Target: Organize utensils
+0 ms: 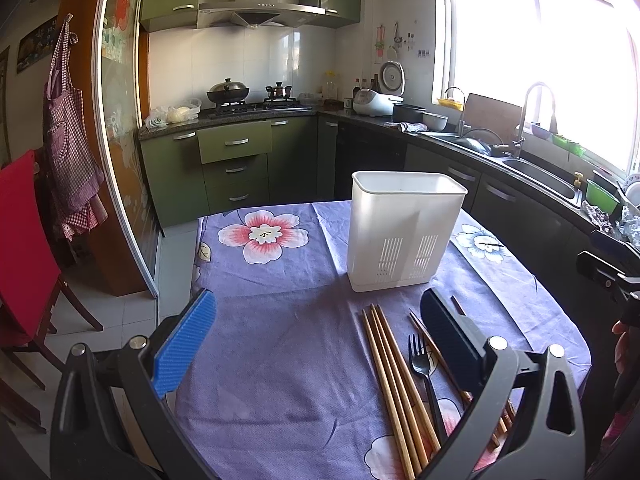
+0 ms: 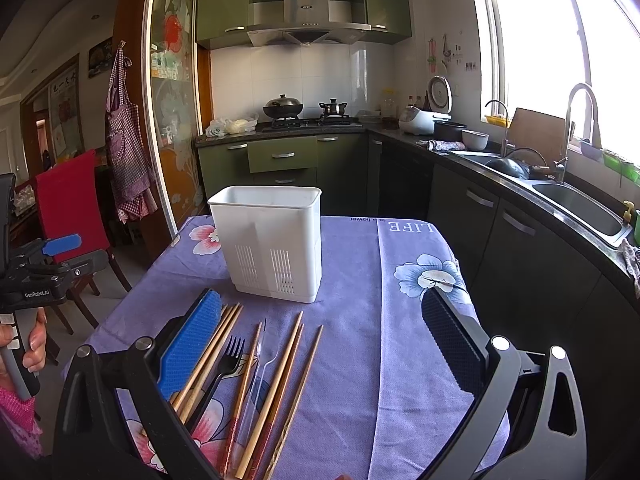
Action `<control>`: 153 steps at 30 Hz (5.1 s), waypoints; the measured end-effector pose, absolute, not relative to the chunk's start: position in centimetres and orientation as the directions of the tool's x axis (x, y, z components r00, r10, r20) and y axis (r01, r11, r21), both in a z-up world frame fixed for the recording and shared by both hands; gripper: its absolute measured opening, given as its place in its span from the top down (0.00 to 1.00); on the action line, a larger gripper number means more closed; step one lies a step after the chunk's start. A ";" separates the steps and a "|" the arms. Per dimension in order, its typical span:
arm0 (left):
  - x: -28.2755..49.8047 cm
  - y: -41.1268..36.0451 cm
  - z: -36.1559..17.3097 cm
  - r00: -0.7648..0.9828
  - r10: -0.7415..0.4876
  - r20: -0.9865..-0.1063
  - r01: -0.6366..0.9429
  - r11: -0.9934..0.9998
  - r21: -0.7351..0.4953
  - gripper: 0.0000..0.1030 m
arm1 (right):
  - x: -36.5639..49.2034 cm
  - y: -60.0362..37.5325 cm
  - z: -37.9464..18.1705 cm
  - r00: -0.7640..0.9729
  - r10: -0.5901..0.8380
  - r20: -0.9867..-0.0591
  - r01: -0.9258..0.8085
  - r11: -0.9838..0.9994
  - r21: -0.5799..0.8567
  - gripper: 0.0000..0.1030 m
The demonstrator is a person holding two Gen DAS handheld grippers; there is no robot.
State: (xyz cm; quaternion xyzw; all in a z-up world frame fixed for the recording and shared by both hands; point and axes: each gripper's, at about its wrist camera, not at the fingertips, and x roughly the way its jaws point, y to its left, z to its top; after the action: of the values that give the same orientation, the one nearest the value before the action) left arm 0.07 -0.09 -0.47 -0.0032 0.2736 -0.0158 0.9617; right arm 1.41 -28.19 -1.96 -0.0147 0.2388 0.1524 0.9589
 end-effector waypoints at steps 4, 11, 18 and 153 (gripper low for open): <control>0.0 0.0 -0.6 0.848 -0.029 -0.528 0.025 1.000 -0.015 0.06 | 1.2 -28.2 -1.7 0.840 0.284 -0.463 -0.297 0.954 0.047 0.04; 0.1 0.1 -0.7 0.846 -0.034 -0.531 0.029 0.999 -0.017 0.06 | 1.3 -28.2 -1.7 0.839 0.284 -0.464 -0.297 0.954 0.047 0.04; 0.1 -0.1 -0.8 0.843 -0.038 -0.536 0.032 0.999 -0.021 0.06 | 1.3 -28.2 -1.8 0.839 0.284 -0.464 -0.297 0.954 0.047 0.04; 7.2 -7.1 -6.6 0.453 -0.242 -0.858 0.161 0.969 -0.188 0.91 | 13.6 -17.2 -15.3 0.192 0.262 -0.946 -0.437 0.886 0.157 0.86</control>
State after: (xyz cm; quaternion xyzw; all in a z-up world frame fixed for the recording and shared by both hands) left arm 7.24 -7.13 -6.64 -0.0394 0.5093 -0.1182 0.8515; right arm 13.60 -17.23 -15.29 -0.0736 0.5937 0.2271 0.7684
